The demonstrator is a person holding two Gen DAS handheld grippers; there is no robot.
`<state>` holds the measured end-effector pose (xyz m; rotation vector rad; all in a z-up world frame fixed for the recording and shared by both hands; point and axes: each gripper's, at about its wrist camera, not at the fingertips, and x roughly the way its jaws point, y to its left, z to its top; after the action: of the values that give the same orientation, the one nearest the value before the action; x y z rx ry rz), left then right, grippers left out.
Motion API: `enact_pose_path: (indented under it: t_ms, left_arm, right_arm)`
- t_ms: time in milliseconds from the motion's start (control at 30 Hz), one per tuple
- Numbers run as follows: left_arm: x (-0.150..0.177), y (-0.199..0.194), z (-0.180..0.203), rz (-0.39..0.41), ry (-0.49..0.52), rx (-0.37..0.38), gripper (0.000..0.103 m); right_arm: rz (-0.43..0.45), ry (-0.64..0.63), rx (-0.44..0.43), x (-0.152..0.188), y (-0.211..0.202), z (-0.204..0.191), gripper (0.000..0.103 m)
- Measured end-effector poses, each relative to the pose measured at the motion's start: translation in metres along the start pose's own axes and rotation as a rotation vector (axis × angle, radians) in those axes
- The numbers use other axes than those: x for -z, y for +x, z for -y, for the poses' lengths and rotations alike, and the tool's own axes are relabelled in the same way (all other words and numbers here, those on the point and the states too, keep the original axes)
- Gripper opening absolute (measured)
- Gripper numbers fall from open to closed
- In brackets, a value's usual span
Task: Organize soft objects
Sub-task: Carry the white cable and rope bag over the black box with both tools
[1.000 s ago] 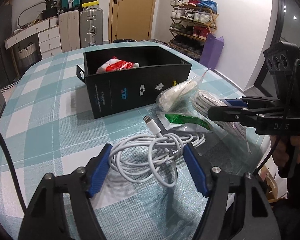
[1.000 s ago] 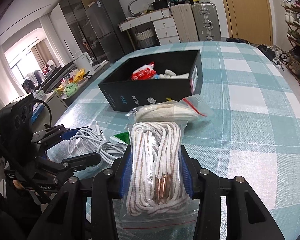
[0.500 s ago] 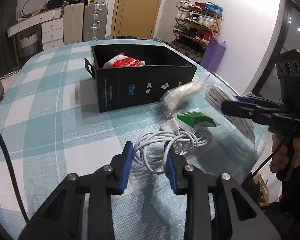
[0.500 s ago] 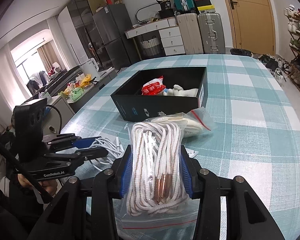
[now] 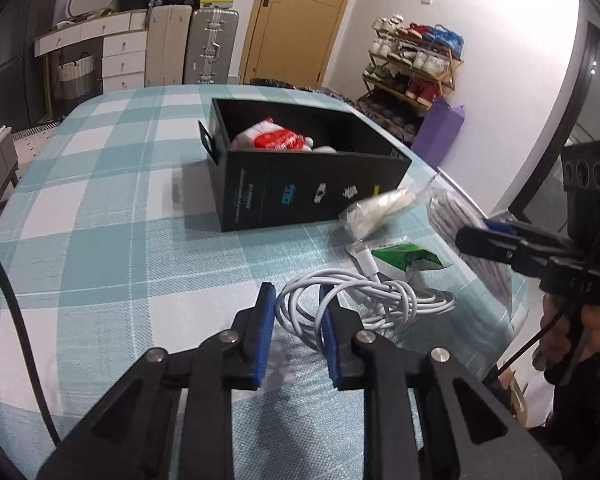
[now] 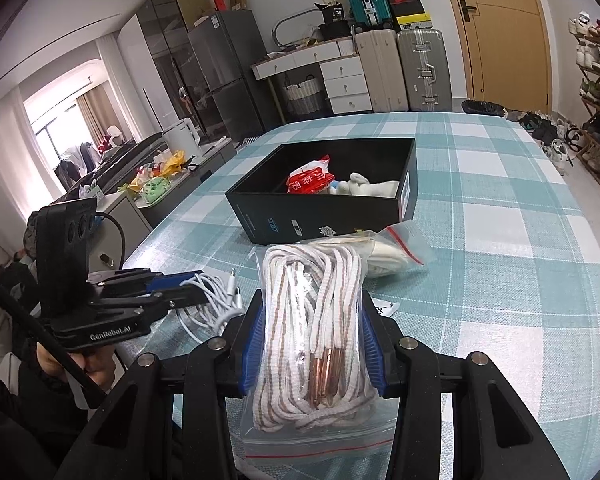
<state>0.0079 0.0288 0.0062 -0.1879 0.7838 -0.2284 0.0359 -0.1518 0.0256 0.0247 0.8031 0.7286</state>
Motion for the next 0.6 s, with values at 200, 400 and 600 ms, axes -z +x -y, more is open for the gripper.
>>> enact_pose_path:
  t_ms: [200, 400, 600]
  left_arm:
    - [-0.009, -0.015, -0.006, 0.051, -0.021, -0.03, 0.02]
    - [-0.025, -0.029, -0.012, 0.11, -0.046, -0.069, 0.02]
    - [-0.044, -0.032, -0.013, 0.154, -0.053, -0.097, 0.02]
  right_arm:
    - [0.021, -0.011, -0.009, -0.005, -0.006, -0.005, 0.043]
    - [0.061, -0.025, -0.012, -0.013, -0.015, -0.009, 0.043]
    - [0.1, -0.036, -0.009, -0.025, -0.021, -0.012, 0.043]
